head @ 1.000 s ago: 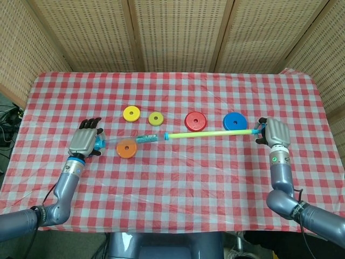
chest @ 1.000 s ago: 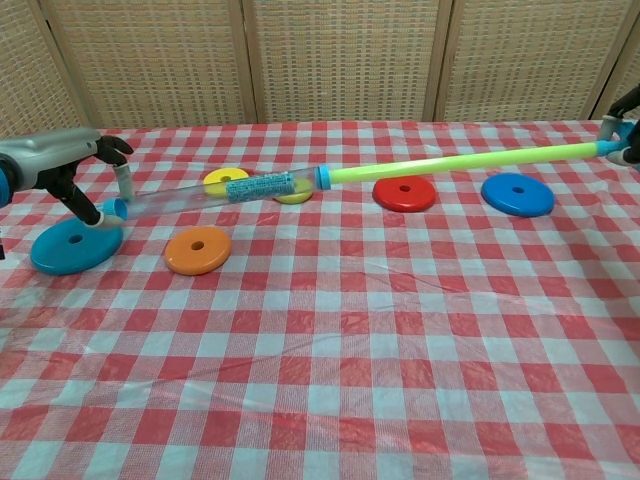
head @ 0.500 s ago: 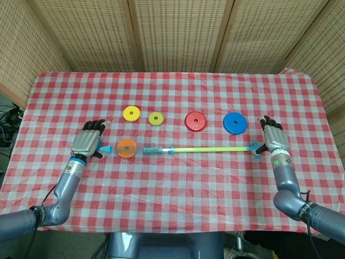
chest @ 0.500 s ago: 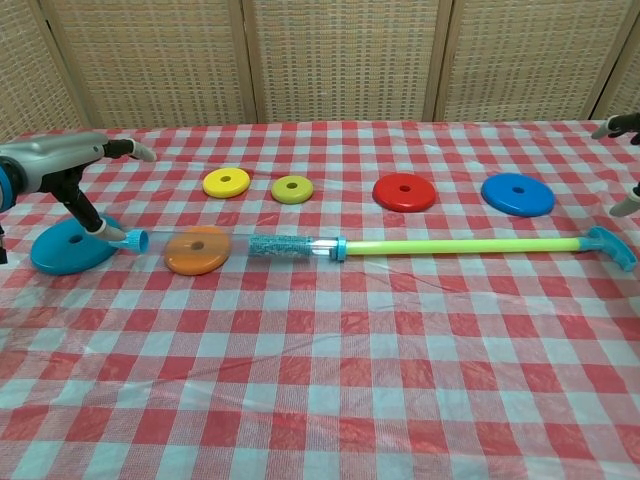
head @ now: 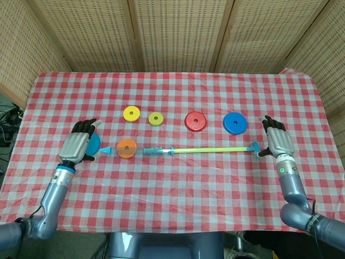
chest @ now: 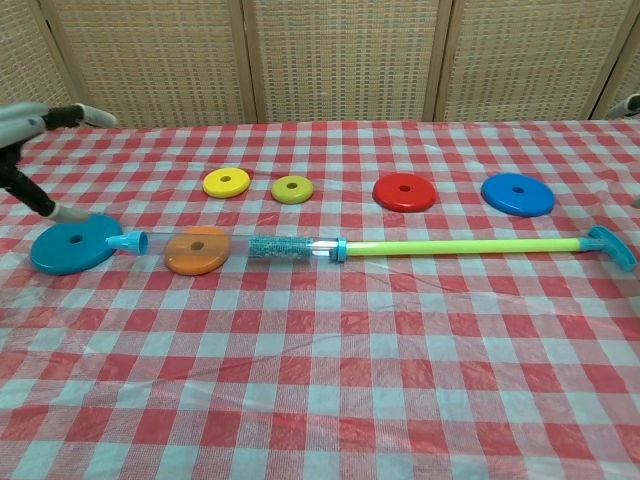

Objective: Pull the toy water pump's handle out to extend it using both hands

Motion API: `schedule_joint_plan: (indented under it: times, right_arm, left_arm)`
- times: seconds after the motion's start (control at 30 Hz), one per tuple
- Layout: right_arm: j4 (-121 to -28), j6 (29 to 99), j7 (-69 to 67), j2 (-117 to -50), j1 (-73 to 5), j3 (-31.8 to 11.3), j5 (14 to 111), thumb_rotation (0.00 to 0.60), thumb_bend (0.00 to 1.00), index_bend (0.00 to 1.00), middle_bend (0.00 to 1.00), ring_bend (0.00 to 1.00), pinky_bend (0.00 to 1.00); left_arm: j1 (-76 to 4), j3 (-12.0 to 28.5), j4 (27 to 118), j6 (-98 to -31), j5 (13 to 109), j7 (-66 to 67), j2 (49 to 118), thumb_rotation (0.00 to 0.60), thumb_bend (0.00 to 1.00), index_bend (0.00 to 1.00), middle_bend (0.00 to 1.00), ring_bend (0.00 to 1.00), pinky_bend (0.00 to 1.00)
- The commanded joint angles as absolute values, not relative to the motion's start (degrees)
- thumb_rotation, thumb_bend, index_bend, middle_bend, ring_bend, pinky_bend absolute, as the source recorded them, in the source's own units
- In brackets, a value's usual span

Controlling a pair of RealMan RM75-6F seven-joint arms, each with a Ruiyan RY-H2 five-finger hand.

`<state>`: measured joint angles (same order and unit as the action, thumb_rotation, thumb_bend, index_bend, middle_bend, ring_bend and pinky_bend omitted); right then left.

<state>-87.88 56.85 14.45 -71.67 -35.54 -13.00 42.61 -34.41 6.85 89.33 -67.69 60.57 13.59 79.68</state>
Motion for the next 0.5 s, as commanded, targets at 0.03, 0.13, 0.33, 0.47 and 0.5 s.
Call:
schedule_joint_plan:
  times: [0.03, 0.13, 0.33, 0.47, 0.5]
  right_arm:
    - [-88.1, 72.0, 1.0, -70.4, -23.9, -7.1, 64.0, 0.600, 0.20, 0.08, 0.00, 0.00, 0.00]
    - [-86.1, 75.1, -1.8, -71.4, -21.6, -5.8, 67.7, 0.600, 0.20, 0.08, 0.00, 0.00, 0.00]
    - [-82.5, 80.8, -3.8, -73.2, -17.3, -2.7, 74.3, 0.600, 0.19, 0.07, 0.00, 0.00, 0.00]
    - [-81.9, 83.3, -4.6, -73.7, -15.1, -1.8, 76.9, 0.600, 0.19, 0.07, 0.00, 0.00, 0.00]
    - [-82.0, 83.8, -4.9, -73.8, -14.7, -1.6, 77.6, 0.600, 0.19, 0.07, 0.00, 0.00, 0.00]
  left_arm:
    - [-24.6, 0.9, 88.7, -81.6, 73.8, 5.9, 76.4, 0.600, 0.18, 0.07, 0.00, 0.00, 0.00]
    - [-22.7, -0.2, 87.5, -83.7, 76.0, 4.5, 76.2, 0.600, 0.18, 0.06, 0.00, 0.00, 0.00]
    - [-18.6, -2.4, 84.6, -87.2, 79.4, 4.2, 76.8, 0.600, 0.18, 0.05, 0.00, 0.00, 0.00]
    - [-16.8, -3.0, 82.1, -87.7, 80.6, 3.2, 78.5, 0.600, 0.18, 0.05, 0.00, 0.00, 0.00]
    - [-16.6, -3.2, 81.8, -87.6, 81.1, 3.1, 78.5, 0.600, 0.18, 0.05, 0.00, 0.00, 0.00]
